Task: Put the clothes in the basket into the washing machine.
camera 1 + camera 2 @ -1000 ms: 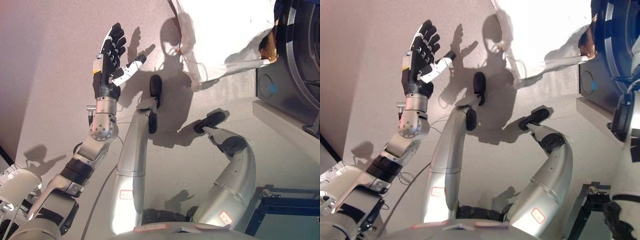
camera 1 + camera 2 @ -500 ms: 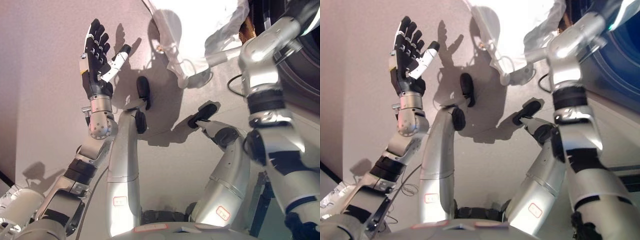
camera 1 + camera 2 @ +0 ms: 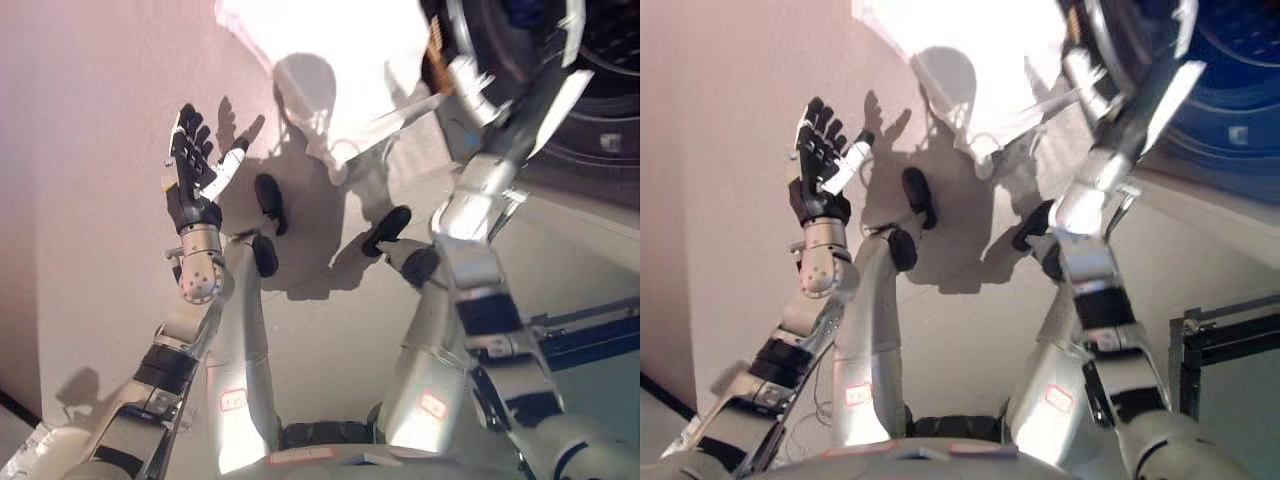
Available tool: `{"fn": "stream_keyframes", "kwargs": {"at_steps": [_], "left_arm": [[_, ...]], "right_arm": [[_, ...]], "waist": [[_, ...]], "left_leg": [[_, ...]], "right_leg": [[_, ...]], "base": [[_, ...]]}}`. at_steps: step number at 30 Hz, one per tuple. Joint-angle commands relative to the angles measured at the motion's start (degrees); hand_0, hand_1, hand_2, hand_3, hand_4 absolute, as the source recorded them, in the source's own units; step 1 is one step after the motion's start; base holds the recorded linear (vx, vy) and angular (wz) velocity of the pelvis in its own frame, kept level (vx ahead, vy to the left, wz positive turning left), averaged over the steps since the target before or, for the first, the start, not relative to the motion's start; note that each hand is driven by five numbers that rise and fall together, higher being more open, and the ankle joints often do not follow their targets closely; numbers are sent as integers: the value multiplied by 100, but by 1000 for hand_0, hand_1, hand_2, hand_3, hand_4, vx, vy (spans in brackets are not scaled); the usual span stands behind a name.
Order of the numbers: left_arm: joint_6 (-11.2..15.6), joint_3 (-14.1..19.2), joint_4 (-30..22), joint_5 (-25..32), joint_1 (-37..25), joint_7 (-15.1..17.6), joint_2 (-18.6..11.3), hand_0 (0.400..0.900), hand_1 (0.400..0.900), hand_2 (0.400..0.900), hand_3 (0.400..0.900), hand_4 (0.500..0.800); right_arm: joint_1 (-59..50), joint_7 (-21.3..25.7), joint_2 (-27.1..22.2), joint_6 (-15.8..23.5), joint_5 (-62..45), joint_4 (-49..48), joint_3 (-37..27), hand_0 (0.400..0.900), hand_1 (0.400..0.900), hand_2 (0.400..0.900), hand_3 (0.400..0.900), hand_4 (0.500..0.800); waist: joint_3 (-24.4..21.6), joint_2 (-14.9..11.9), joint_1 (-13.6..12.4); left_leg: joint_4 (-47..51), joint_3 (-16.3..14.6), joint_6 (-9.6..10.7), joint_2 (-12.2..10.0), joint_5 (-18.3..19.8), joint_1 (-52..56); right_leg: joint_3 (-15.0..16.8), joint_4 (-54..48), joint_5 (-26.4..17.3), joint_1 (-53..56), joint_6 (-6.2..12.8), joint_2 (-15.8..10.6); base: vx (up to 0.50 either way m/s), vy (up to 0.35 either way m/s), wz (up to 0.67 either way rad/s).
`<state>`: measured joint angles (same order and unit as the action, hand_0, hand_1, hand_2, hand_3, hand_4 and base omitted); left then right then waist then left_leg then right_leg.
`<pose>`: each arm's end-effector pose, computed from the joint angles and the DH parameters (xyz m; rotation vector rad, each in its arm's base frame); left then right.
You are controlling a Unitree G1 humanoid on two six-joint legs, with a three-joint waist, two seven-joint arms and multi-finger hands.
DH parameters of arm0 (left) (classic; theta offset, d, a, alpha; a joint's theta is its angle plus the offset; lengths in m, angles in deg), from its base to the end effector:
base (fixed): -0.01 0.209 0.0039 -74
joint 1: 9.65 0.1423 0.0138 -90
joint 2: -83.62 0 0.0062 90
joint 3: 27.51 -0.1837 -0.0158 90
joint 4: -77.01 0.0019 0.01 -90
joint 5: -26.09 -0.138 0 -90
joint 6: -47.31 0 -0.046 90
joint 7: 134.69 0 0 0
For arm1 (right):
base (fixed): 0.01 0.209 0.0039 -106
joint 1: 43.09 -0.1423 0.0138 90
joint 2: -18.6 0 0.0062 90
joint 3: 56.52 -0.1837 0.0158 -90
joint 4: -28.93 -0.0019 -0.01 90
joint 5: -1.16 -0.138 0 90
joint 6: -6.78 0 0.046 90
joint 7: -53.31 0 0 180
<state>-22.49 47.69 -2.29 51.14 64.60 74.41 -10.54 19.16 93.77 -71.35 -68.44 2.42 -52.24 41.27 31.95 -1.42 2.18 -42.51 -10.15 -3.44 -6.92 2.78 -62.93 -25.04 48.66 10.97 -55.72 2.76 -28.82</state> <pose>0.2493 0.1643 0.0808 -0.1547 -0.3130 0.2629 0.2805 -0.1481 0.1398 -0.1033 -0.6465 -0.4646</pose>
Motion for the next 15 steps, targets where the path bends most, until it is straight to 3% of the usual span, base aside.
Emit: {"fn": "stream_keyframes", "kwargs": {"at_steps": [1, 7, 11, 13, 15], "left_arm": [[439, 251, 328, 272, 413, -453, 163, 900, 900, 900, 900, 800], [330, 342, 1514, 651, 421, -1210, 525, 900, 900, 900, 900, 800], [274, 416, 2148, 776, 447, -1529, 690, 900, 900, 900, 900, 800], [224, 465, 2536, 780, 453, -1661, 774, 900, 900, 900, 900, 800], [169, 534, 2830, 756, 522, -1827, 828, 900, 900, 900, 900, 800]], "right_arm": [[355, -744, -72, 921, -602, -149, -190, 900, 900, 900, 900, 800], [901, -2203, 219, 780, -1750, 1151, 256, 900, 900, 900, 900, 800], [1010, -2442, 444, 585, -1916, 2201, 338, 900, 900, 900, 900, 800], [1022, -2608, 531, 461, -1991, 2953, 355, 900, 900, 900, 900, 800], [1104, -2729, 609, 356, -2065, 3399, 292, 900, 900, 900, 900, 800]], "waist": [[-1082, -43, 157], [-1083, -207, 171], [-1099, -223, 141], [-1168, -230, 141], [-1297, -208, 126]], "left_leg": [[283, 234, 518, -104, 557, 629], [1181, 14, 620, -273, 460, 2393], [1801, -155, 720, -256, 311, 3468], [2228, -307, 730, -169, 4, 3905], [2609, -399, 788, -95, -114, 4369]], "right_leg": [[-349, -534, -511, -113, 730, 190], [-639, -1478, -748, 1525, 796, 340], [-808, -2202, -969, 2573, 859, 526], [-990, -2731, -1245, 3045, 796, 620], [-1036, -3108, -1376, 3495, 855, 751]], "base": [[77, 41, -14], [108, -1, -9], [123, 0, -4], [63, 18, -1], [114, 22, -3]]}}
